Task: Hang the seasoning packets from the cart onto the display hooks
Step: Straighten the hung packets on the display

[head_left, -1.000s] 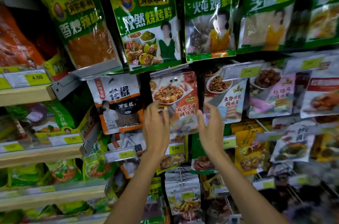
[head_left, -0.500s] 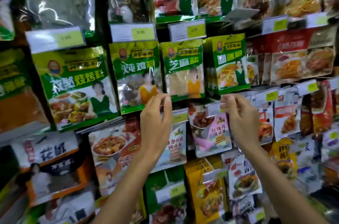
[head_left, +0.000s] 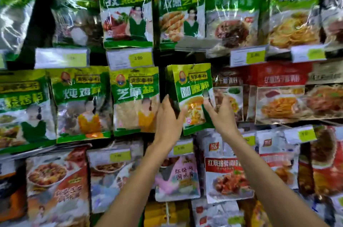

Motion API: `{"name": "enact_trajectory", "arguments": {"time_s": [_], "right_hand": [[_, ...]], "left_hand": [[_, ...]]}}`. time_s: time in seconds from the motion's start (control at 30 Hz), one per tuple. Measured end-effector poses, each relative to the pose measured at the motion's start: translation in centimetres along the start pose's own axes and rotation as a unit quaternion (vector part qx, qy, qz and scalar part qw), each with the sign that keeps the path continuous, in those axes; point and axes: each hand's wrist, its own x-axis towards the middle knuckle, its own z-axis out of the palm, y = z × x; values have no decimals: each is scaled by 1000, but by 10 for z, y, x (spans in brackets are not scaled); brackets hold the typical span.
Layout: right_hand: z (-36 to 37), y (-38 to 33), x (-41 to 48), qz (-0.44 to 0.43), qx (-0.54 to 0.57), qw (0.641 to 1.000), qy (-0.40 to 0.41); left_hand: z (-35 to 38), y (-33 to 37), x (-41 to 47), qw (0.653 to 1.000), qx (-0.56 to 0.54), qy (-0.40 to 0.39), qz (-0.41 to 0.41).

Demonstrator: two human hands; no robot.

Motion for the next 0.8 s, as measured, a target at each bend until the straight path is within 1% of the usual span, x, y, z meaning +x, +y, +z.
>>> {"name": "enact_trajectory", "arguments": {"time_s": [0.1, 0.23, 0.3, 0.37, 0.4, 0.47, 0.53, 0.67, 0.8], "right_hand": [[3, 11, 19, 55, 78, 993, -74], [1, 14, 38, 118, 158, 964, -176], [1, 11, 44, 110, 167, 954, -224], [2, 9, 49, 93, 191, 943, -256], [4, 10, 50, 93, 206, 939, -258], [6, 10, 52, 99, 221, 941, -236], [6, 9, 49, 80, 224, 947, -216], [8, 11, 40, 32, 216, 954, -207], [8, 11, 35, 8, 207, 958, -198]], "left_hand": [[9, -2, 12, 1000, -12, 5, -12], [13, -4, 32, 992, -93, 17, -89], [15, -5, 40, 983, -134, -2, -125], [17, -7, 45, 977, -160, -15, -140], [19, -8, 45, 976, -167, -14, -138], [23, -9, 43, 975, -177, -6, -134], [27, -11, 41, 976, -177, 2, -127], [30, -13, 38, 979, -174, 18, -109], [29, -11, 31, 977, -192, 23, -91]]}}
